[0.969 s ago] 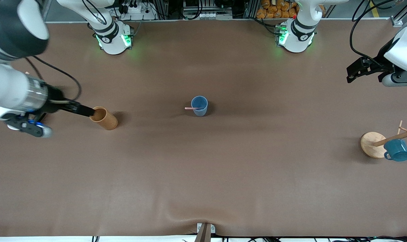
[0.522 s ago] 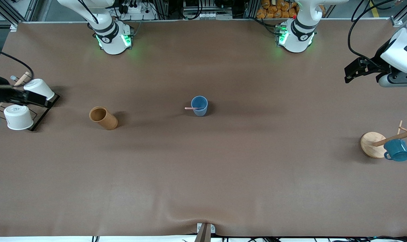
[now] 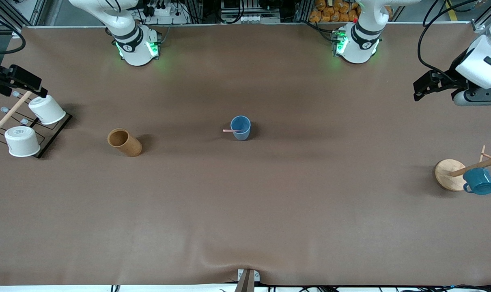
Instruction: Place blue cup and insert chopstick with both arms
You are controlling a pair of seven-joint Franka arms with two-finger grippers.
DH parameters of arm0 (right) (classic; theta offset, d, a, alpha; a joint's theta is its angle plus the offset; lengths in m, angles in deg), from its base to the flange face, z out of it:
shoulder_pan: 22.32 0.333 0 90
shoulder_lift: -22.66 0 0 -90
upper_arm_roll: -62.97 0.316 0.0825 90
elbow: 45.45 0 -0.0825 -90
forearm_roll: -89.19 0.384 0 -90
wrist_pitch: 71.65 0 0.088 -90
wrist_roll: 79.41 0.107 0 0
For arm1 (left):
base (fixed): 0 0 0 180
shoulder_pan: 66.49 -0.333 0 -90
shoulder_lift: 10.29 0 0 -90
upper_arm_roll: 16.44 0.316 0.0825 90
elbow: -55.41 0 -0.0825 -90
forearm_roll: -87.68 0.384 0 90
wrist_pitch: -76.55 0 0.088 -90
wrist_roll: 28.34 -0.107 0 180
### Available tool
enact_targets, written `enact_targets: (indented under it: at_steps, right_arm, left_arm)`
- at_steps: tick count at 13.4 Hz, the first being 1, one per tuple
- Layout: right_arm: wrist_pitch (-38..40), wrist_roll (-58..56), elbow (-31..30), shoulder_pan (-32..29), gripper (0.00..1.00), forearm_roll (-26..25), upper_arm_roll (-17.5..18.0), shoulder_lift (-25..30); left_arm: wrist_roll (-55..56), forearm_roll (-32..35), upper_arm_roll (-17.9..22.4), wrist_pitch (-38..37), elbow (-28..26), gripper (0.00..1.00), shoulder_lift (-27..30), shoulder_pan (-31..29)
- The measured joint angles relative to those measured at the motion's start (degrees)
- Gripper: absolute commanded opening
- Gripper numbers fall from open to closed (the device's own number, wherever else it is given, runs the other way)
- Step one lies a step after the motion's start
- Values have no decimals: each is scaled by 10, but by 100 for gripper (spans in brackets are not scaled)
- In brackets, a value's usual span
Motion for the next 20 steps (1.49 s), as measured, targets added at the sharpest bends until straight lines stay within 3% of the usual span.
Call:
enact_targets:
  at_steps: [20]
  right_arm:
    - [-29, 0, 2, 3, 100, -19, 1, -12]
  left_arm:
    - [0, 0, -5, 7, 3, 100, -4, -3]
